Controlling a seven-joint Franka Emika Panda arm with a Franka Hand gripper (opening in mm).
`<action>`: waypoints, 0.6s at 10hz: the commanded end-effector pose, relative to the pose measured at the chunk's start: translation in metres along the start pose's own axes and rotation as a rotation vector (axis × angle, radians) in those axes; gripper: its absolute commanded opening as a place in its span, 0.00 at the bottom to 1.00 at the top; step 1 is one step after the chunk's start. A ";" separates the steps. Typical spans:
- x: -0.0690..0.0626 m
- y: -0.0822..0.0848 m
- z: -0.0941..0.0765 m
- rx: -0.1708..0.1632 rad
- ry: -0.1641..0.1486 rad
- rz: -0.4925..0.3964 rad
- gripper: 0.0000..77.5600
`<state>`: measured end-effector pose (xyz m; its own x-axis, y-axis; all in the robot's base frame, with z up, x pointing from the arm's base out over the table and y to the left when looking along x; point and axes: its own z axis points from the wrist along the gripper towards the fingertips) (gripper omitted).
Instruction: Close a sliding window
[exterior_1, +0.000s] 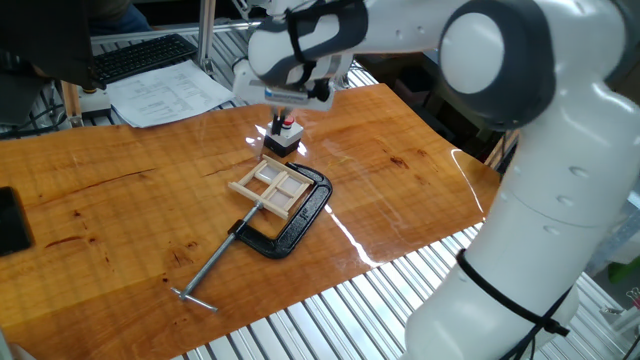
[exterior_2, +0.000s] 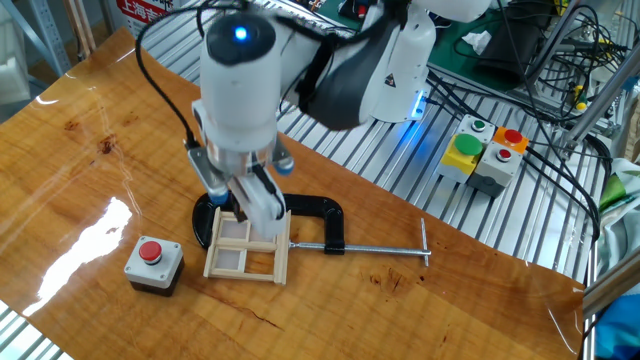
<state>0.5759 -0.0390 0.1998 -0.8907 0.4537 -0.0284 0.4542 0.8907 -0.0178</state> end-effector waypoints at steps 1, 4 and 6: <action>-0.005 0.001 0.027 -0.003 -0.021 -0.017 0.00; -0.006 -0.001 0.045 -0.007 -0.032 -0.034 0.00; -0.004 0.004 0.063 -0.001 -0.046 -0.047 0.00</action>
<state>0.5782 -0.0419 0.1547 -0.9011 0.4313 -0.0433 0.4324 0.9015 -0.0177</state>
